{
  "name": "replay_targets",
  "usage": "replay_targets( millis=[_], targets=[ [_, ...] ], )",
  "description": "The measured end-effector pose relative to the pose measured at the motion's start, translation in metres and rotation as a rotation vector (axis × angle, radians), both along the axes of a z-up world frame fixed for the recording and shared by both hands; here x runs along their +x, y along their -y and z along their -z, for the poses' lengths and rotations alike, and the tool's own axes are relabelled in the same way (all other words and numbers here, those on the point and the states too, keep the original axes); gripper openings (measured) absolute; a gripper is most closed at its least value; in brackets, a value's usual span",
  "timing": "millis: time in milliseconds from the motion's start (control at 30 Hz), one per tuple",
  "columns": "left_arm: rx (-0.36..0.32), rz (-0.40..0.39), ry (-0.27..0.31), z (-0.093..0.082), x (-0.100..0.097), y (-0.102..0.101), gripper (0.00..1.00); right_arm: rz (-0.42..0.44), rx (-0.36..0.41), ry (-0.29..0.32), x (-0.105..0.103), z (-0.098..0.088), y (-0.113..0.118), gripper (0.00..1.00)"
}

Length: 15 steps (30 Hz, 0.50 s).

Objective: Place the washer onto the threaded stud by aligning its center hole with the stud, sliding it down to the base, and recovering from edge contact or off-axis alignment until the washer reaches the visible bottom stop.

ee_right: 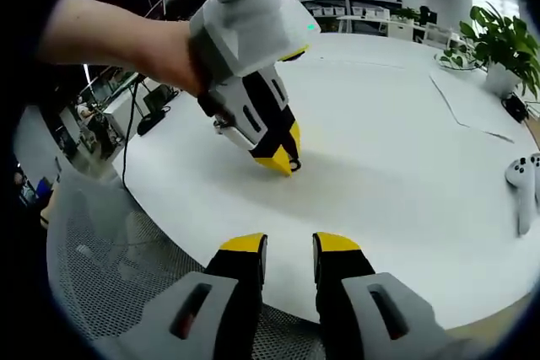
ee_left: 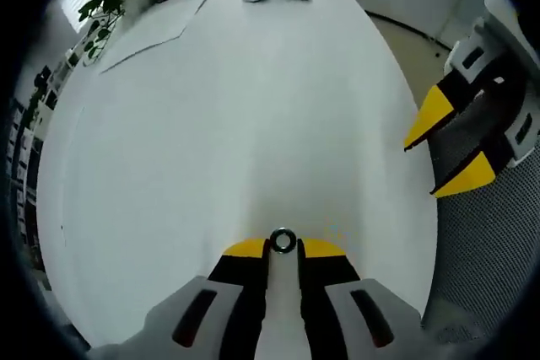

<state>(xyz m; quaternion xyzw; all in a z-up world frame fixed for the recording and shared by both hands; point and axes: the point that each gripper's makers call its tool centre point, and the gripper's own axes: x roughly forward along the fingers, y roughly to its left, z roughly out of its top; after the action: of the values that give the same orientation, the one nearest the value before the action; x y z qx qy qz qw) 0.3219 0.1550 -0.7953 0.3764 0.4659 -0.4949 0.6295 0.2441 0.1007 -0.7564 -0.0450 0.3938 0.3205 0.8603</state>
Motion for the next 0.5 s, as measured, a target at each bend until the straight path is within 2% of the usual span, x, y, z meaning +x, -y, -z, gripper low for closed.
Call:
replay_targets(
  millis=[333,500],
  targets=[
    [0.004,0.022,0.011,0.0003,0.0013,0.0002,0.09,0.0,0.001,0.0,0.0002,-0.0001,-0.0001,0.25],
    [-0.007,-0.006,0.008,-0.0002,0.0012,-0.0002,0.09,-0.002,-0.001,-0.001,-0.0003,0.0,-0.0004,0.25]
  ],
)
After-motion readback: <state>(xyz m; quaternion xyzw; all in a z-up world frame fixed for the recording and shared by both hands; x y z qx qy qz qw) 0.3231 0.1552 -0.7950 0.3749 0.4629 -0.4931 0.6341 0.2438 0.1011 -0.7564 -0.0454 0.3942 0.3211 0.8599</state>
